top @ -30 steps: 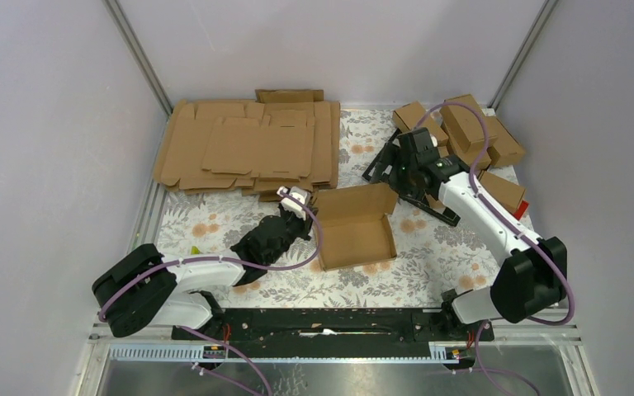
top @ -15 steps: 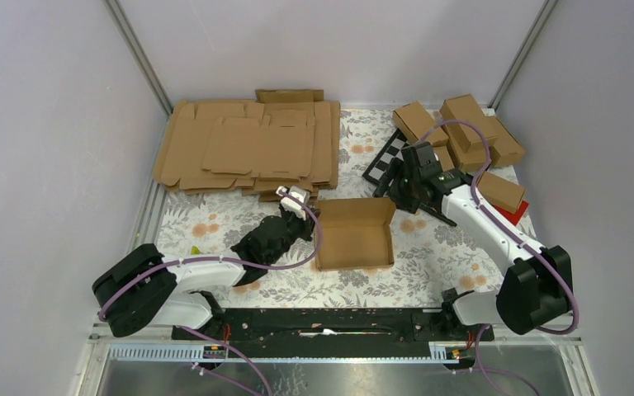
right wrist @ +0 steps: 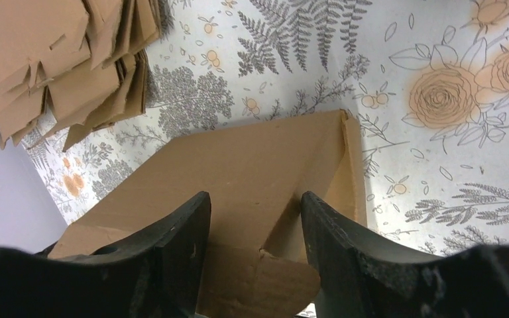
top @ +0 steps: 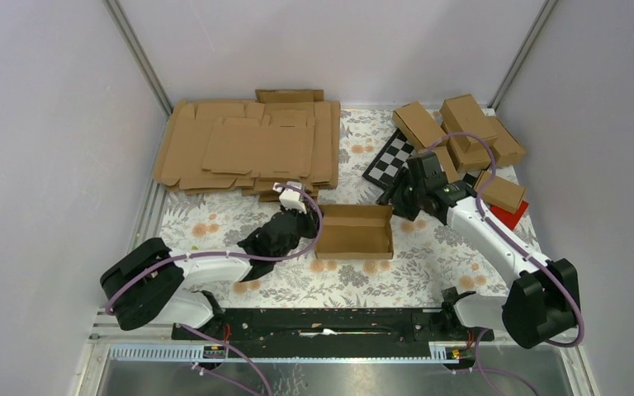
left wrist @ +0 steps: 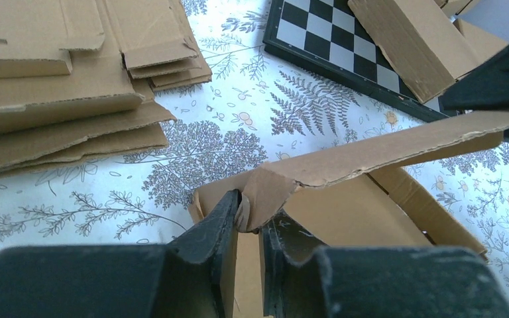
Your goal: Fold the paper box
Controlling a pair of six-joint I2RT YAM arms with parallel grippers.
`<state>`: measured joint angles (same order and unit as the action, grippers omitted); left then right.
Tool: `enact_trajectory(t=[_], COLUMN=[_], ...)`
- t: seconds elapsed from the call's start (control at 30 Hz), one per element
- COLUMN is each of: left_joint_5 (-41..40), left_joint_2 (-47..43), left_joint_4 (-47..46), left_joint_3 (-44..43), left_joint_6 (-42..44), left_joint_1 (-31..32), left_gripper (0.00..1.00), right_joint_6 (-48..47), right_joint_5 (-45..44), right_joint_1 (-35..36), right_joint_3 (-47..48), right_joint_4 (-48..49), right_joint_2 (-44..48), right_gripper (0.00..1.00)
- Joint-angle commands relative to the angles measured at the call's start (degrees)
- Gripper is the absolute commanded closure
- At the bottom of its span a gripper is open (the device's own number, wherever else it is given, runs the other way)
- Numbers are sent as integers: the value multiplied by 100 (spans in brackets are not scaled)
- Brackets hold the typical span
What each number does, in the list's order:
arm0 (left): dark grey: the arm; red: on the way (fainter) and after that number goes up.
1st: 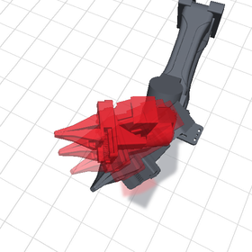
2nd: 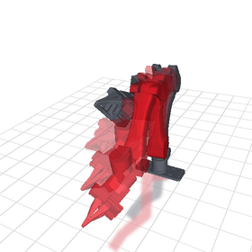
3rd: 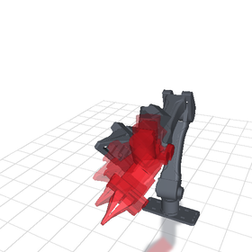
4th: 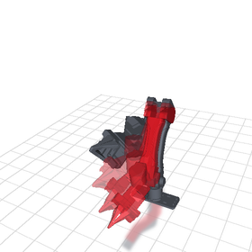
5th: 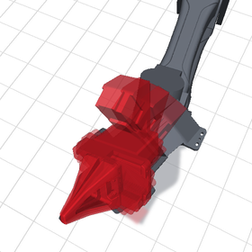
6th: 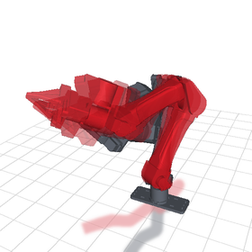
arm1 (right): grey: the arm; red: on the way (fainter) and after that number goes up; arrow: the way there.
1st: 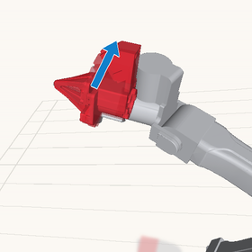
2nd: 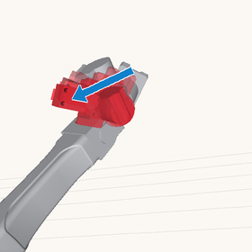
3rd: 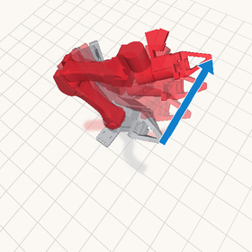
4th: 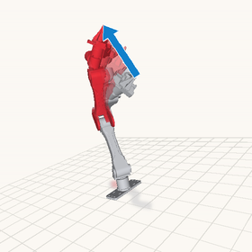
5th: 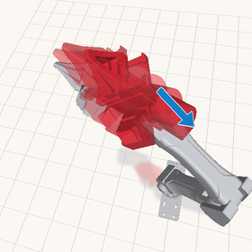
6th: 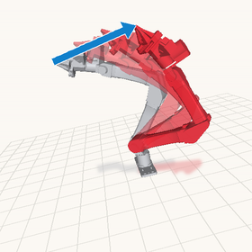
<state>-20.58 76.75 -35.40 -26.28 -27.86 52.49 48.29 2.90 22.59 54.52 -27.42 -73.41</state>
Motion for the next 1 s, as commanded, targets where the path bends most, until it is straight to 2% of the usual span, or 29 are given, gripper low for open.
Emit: enact_trajectory(t=[0.0,0.13,0.27,0.37,0.5,0.67,0.83,0.87,0.97], left_joint_5=[72,89,139,201,298,345,529,576,576], left_joint_2=[149,118,17,-149,-523,-987,-1375,-1467,-1769], left_joint_4=[-355,-328,-83,181,755,2277,3307,3479,4274], left_joint_3=[-45,-9,-57,-66,-87,-434,-559,-566,-697], left_joint_6=[-364,-372,-306,-177,-81,-120,-407,-485,-779], left_joint_1=[187,261,300,327,341,350,350,350,350], left_gripper=[84,85,84,80,60,32,20,14,13], right_joint_6=[142,100,30,-48,-90,-134,-163,-161,-156], right_joint_5=[395,335,343,336,313,383,436,420,377], right_joint_1=[52,53,52,53,53,59,174,196,247], right_joint_3=[-184,-321,-450,-614,-799,-966,-1049,-1054,-1053], right_joint_4=[231,233,234,274,299,381,495,500,505], right_joint_2=[299,402,471,554,690,822,852,847,867], right_gripper=[43,44,50,52,53,57,58,58,59])
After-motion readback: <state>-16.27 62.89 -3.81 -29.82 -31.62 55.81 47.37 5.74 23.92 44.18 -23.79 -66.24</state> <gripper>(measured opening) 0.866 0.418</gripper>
